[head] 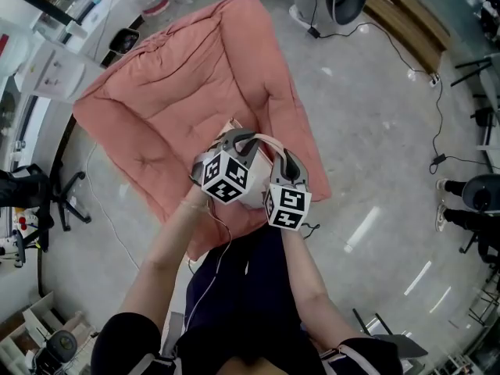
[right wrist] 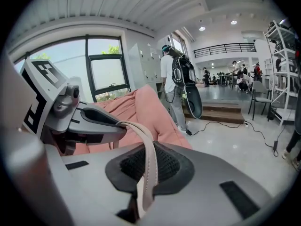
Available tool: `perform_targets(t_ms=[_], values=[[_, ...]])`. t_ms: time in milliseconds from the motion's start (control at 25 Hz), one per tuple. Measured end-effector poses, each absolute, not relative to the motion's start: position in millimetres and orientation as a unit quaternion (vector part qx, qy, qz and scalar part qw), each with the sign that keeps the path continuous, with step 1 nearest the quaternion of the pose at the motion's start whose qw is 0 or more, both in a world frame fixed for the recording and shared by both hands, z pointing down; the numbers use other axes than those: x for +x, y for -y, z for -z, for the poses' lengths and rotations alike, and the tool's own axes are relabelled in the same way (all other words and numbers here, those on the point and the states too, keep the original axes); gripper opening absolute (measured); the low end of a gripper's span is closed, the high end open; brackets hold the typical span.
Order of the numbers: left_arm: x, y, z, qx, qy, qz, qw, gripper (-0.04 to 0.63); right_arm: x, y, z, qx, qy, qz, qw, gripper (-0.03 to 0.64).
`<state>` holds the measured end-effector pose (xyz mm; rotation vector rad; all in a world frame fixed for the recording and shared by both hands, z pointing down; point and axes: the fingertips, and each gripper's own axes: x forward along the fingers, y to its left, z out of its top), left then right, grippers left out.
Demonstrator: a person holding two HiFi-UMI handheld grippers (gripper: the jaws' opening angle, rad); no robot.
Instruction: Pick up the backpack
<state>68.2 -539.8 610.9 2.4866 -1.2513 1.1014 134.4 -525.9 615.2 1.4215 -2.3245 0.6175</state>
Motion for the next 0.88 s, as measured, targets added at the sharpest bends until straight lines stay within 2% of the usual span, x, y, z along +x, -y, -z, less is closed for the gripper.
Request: perform_targets(t_ms=[440, 880], values=[[46.5, 488.7, -574.5, 0.820, 0.461, -0.328, 0.090, 0.041, 112.7, 476.8, -584.1, 0.484, 0.829, -0.226, 0.163, 0.043], [36.6, 445.5, -527.8, 0.814, 0.506, -0.241, 0.152, 0.041, 93.2, 425.0, -550.4, 0.437, 0.850, -0.228, 0.184, 0.043]])
